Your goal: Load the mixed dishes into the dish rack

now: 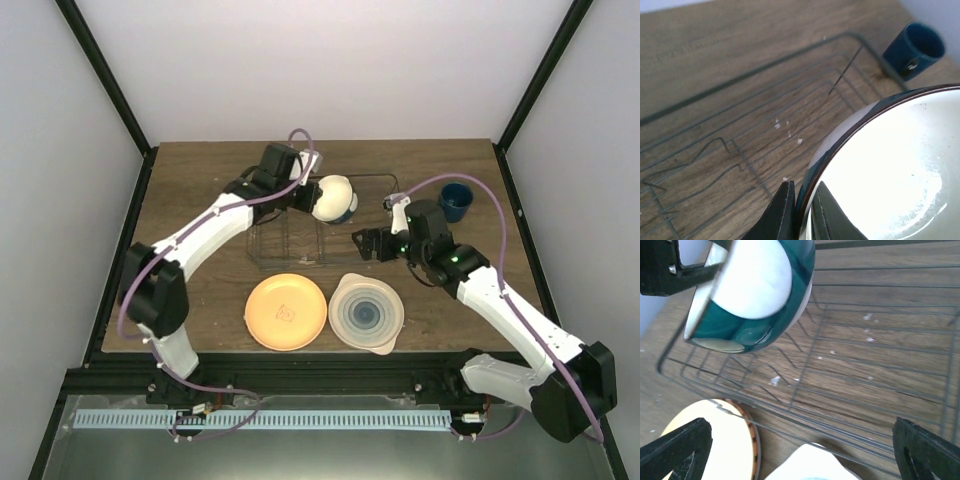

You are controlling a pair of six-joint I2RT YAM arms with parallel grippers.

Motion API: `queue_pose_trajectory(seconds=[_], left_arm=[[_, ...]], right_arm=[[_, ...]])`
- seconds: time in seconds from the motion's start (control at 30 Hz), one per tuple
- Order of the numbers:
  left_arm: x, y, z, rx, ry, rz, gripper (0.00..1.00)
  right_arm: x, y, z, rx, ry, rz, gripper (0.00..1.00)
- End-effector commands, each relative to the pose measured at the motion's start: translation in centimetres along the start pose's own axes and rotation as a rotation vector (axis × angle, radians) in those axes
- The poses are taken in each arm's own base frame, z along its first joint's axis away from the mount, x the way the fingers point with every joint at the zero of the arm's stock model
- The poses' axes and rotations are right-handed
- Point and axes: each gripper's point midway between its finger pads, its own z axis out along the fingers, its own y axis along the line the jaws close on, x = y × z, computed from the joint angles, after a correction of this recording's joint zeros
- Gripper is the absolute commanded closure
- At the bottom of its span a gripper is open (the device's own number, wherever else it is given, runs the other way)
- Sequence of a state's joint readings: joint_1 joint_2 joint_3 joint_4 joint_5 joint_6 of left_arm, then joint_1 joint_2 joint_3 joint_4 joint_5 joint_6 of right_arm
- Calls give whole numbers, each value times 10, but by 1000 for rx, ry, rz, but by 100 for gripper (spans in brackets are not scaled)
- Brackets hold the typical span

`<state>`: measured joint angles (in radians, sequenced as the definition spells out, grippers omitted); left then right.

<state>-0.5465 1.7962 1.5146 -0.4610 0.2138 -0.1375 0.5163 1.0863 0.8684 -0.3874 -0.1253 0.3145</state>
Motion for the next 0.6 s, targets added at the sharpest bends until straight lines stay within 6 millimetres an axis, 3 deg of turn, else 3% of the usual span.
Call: queue_pose_trajectory(seconds=[0.0, 0.23, 0.57], left_arm=[[-33, -24, -42, 77, -192, 10, 100], [-9, -19, -62, 47, -232, -13, 100], [5, -27, -72, 66, -256, -35, 100]], right_arm=[[-31, 41, -10, -215, -78, 6, 0], [-32, 84, -30, -483, -85, 3, 0], [-23, 76, -10, -456, -34, 61, 0]])
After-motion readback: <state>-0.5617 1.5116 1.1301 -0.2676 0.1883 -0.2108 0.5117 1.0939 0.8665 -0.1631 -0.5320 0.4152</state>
